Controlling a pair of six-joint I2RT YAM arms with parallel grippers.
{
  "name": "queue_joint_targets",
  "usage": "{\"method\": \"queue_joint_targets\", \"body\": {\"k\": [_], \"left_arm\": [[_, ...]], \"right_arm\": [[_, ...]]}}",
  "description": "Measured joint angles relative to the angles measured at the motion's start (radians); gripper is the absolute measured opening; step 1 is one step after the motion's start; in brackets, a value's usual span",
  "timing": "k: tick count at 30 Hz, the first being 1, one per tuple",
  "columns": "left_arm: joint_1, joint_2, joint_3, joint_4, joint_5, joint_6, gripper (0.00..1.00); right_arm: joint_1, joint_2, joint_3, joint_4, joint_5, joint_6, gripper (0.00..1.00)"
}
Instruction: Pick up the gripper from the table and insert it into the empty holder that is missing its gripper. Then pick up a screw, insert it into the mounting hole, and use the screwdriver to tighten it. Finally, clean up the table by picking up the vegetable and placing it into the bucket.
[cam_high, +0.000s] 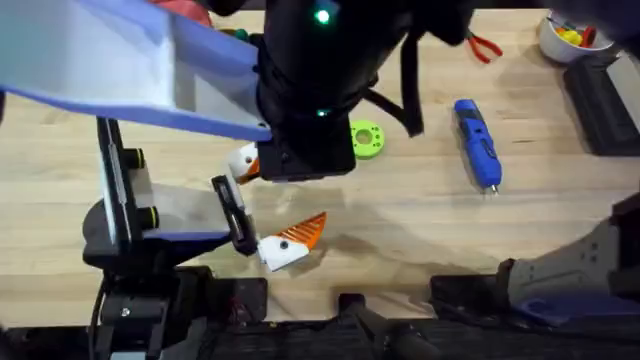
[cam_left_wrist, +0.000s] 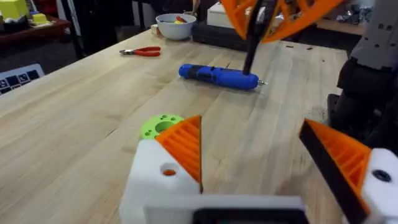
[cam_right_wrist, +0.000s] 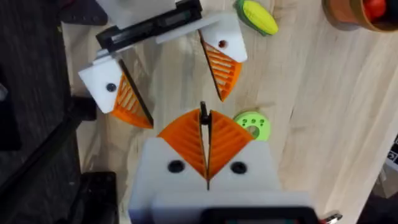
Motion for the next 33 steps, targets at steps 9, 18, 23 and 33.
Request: {"method": "queue_joint_targets", "body": {"k": [9,18,23,33], "left_arm": [[0.000,0.000,0.000,0.000,0.000,0.000,0.985],[0.000,0.000,0.000,0.000,0.000,0.000,0.985],[0.000,0.000,0.000,0.000,0.000,0.000,0.985],[0.000,0.000,0.000,0.000,0.000,0.000,0.985]], "right_arm": [[-0.001,0.004,0.000,0.011,0.005,-0.082,0.006],[0.033,0.006,0.000,0.112,0.098,-0.159,0.006],[0.058,0.031,0.000,0.153,0.115,-0.215,0.006],[0.065,0.071,0.000,0.160,0.126,-0.266,0.006]]}}
